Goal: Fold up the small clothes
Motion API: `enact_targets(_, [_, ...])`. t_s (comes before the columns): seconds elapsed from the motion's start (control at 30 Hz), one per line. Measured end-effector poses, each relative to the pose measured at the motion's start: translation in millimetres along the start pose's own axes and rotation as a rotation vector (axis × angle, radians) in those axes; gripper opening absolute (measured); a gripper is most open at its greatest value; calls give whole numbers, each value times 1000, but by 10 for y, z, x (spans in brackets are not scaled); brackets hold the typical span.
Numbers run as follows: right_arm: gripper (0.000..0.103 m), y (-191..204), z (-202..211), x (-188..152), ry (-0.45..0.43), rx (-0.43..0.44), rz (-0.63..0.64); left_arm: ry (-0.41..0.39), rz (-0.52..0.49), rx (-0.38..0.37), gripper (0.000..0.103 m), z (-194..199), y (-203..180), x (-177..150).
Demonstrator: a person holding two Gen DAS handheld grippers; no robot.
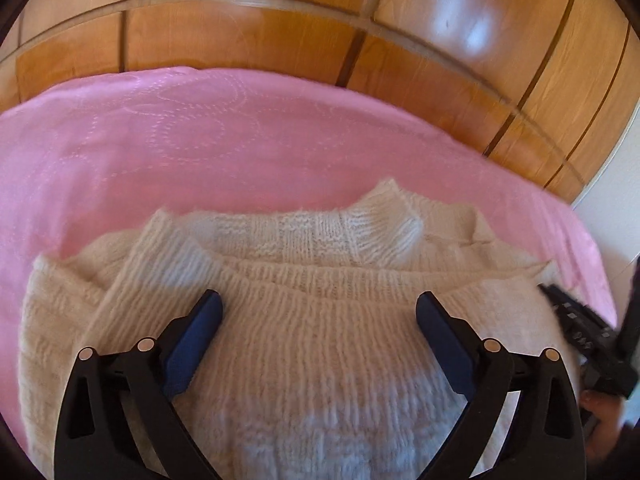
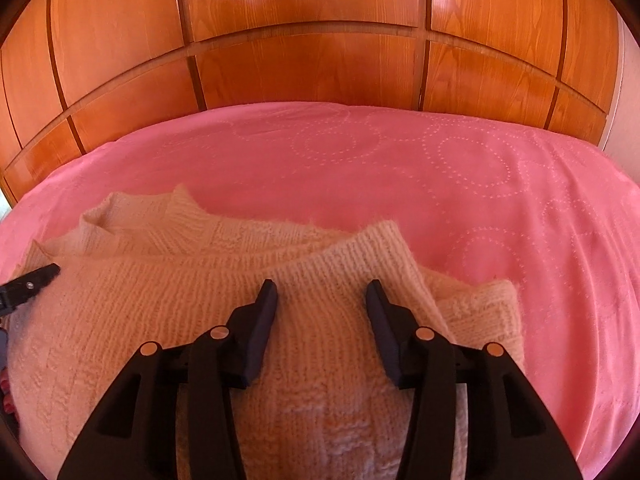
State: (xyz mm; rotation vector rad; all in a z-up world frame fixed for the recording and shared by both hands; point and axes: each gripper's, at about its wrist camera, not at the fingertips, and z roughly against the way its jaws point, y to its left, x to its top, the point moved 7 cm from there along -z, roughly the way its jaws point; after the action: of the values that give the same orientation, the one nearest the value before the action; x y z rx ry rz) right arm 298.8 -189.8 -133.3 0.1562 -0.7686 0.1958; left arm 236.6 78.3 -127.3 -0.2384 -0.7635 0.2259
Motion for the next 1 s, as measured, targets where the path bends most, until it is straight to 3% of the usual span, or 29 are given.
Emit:
enact_targets(0.13, [48,7,-14,11,-6,5,-5,-67,59,-1,96,278,71,-109])
enact_targets(0.27, [51,8,14,5,-14,-5,-1,-139,54,87,96,617,244,-259])
enact_targets(0.4, [53,12,46,-2,-24,-15,2,-163,74,187,96,828,554,-365])
enact_targets(0.53, [68,9,109,-2,-53,-56,6,-89,121,236,100,725,894,-563])
enact_targets(0.73, [83,15,488,-4,-191,-127,-4,-93,117,233,100,693,909,-593])
enact_targets(0.8, [92,51,568,-41,-209,-115,-10,-102,122,223,100,698,916,-600])
enact_targets(1.0, [101,102,286,-177,-65,-144,20,-109,134,209,100,730,903,-616])
